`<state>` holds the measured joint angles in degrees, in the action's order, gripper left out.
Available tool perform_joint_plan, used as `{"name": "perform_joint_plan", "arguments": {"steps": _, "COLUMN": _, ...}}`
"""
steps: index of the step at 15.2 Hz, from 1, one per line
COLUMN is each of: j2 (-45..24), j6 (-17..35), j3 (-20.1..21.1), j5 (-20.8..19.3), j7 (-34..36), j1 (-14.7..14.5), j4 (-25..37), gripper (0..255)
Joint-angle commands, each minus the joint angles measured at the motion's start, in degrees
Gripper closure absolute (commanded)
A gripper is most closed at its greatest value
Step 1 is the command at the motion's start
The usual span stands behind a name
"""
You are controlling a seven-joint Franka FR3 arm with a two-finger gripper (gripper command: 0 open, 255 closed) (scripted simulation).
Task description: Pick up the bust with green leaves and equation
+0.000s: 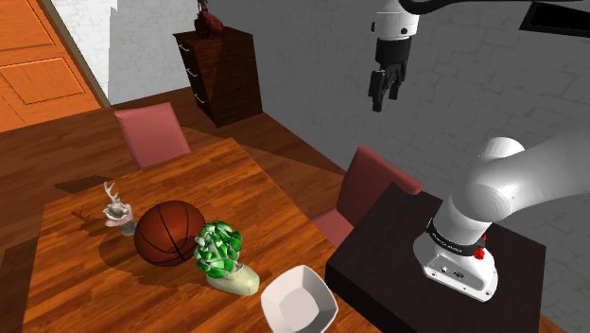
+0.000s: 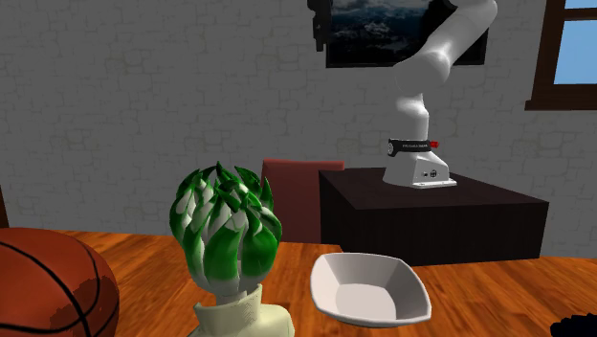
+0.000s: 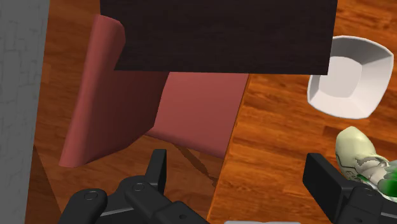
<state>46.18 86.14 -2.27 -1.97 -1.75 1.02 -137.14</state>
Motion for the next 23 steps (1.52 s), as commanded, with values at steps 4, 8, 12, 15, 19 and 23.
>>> {"name": "perform_joint_plan", "arguments": {"steps": 4, "j2": 0.8, "j6": 6.4, "j3": 1.7, "j5": 1.7, "j7": 0.9, "j1": -1.5, "j4": -5.3, "gripper": 0}}
{"name": "perform_joint_plan", "arguments": {"steps": 8, "j2": 0.7, "j6": 15.4, "j3": 4.2, "j5": 4.1, "j7": 2.0, "j1": -3.8, "j4": -11.5, "gripper": 0}}
{"name": "perform_joint_plan", "arguments": {"steps": 12, "j2": -1.3, "j6": 25.2, "j3": 6.9, "j5": 6.4, "j7": 3.2, "j1": -6.4, "j4": -16.6, "gripper": 0}}
{"name": "perform_joint_plan", "arguments": {"steps": 15, "j2": -4.1, "j6": 33.0, "j3": 9.2, "j5": 8.2, "j7": 4.0, "j1": -8.3, "j4": -19.5, "gripper": 0}}
{"name": "perform_joint_plan", "arguments": {"steps": 19, "j2": -9.8, "j6": 44.0, "j3": 12.4, "j5": 10.2, "j7": 5.2, "j1": -10.8, "j4": -22.1, "gripper": 0}}
{"name": "perform_joint_plan", "arguments": {"steps": 23, "j2": -17.5, "j6": 55.5, "j3": 15.9, "j5": 11.4, "j7": 6.7, "j1": -12.7, "j4": -23.1, "gripper": 0}}
